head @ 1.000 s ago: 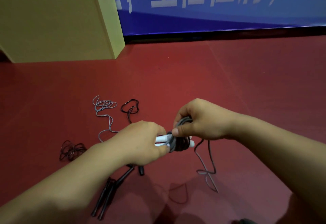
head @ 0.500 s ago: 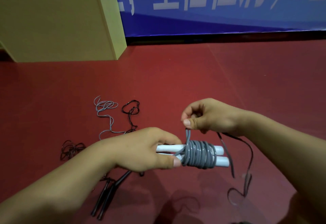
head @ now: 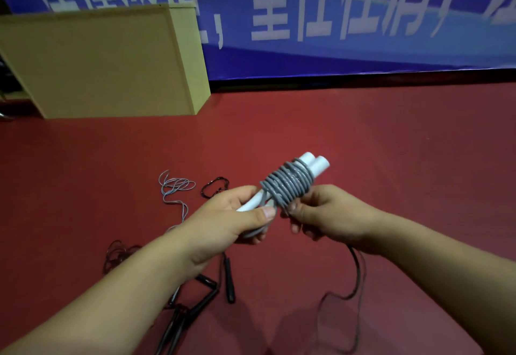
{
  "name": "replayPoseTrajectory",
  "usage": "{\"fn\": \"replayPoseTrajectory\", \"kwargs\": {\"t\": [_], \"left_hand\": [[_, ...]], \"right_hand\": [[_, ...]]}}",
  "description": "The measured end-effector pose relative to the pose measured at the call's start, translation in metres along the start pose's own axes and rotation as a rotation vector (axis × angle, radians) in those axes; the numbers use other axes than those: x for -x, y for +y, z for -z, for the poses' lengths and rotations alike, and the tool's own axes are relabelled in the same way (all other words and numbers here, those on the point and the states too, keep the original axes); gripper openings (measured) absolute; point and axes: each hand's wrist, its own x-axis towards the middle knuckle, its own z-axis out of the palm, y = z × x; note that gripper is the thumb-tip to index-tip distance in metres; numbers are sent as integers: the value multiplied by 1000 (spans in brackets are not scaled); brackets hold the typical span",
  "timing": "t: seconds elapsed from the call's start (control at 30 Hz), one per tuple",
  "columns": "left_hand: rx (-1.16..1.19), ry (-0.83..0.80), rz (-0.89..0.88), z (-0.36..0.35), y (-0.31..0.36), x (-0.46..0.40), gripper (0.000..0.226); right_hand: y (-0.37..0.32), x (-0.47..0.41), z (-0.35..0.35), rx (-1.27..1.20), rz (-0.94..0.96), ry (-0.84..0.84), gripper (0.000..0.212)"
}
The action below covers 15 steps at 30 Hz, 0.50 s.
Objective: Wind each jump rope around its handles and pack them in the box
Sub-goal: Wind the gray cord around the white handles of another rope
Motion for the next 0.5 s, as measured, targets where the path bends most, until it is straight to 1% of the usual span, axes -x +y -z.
{"fn": "replayPoseTrajectory", "kwargs": {"t": [0.03, 0.07, 0.13, 0.17, 0.23, 0.33, 0.4, 0.5], "left_hand": [[15, 63, 25, 0, 0, -3, 6], [31, 113, 51, 0, -3, -3, 7], [16, 194, 81, 1, -5, -6, 16], [-27, 230, 88, 2, -6, -8, 20], [-172, 285, 87, 5, -11, -9, 22], [-374, 348, 89, 7, -15, -10, 17], [-476, 374, 92, 8, -17, -11, 17], [-662, 390, 98, 9, -18, -11, 18]], "right_hand": [[-1, -1, -3, 42, 0, -5, 21], [0, 1, -7, 87, -2, -17, 22], [1, 1, -14, 156, 5, -36, 22], [0, 1, -16, 207, 13, -44, 21], [0, 1, -21, 337, 38, -61, 18], [-2, 2, -23, 488, 44, -55, 19], [-2, 3, -24, 512, 5, -77, 19], [1, 3, -28, 430, -87, -83, 14]]}}
